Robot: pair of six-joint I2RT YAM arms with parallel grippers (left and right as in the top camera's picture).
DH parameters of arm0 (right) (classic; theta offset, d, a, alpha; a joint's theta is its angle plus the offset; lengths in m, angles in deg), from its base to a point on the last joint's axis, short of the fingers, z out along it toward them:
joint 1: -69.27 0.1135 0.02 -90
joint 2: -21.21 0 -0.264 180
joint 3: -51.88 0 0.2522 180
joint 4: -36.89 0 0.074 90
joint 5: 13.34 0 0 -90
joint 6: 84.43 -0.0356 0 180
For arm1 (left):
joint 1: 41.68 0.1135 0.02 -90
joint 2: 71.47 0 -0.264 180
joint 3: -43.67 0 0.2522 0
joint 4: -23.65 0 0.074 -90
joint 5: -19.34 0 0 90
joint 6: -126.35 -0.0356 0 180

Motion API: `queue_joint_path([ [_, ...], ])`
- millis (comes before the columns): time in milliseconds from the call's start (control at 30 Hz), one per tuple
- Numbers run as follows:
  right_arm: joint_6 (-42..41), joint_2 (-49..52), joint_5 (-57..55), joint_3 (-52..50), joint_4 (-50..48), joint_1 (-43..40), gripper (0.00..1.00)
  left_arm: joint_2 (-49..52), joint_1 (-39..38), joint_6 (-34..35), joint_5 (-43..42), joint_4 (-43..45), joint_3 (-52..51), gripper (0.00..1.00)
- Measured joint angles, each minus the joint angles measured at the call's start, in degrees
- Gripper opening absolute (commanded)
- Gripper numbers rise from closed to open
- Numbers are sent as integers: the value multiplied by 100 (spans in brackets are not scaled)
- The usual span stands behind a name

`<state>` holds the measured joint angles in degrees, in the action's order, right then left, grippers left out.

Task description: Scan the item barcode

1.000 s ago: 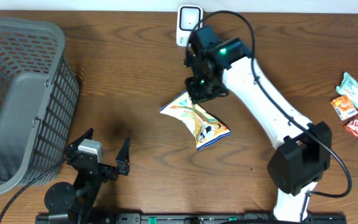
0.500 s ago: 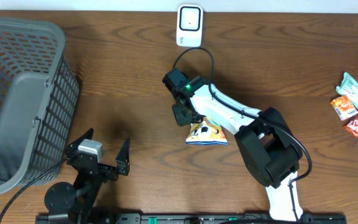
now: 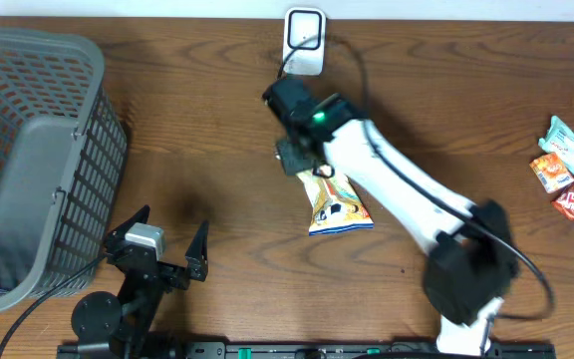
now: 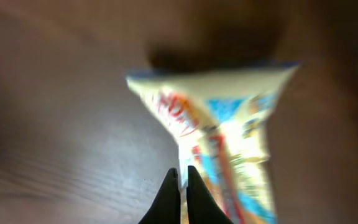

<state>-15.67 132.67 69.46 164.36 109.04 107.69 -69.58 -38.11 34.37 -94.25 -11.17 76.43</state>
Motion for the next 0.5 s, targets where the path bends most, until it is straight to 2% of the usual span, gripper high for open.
queue_joint_path([
  [200, 0, -190, -302, -46, -313, -20, 1, 0, 0, 0, 0, 2, 0, 98],
  [333, 0, 330, -365, -400, -785, -20, 1, 0, 0, 0, 0, 2, 0, 98],
  [500, 0, 1196, -402, -573, -859, -20, 1, 0, 0, 0, 0, 2, 0, 98],
])
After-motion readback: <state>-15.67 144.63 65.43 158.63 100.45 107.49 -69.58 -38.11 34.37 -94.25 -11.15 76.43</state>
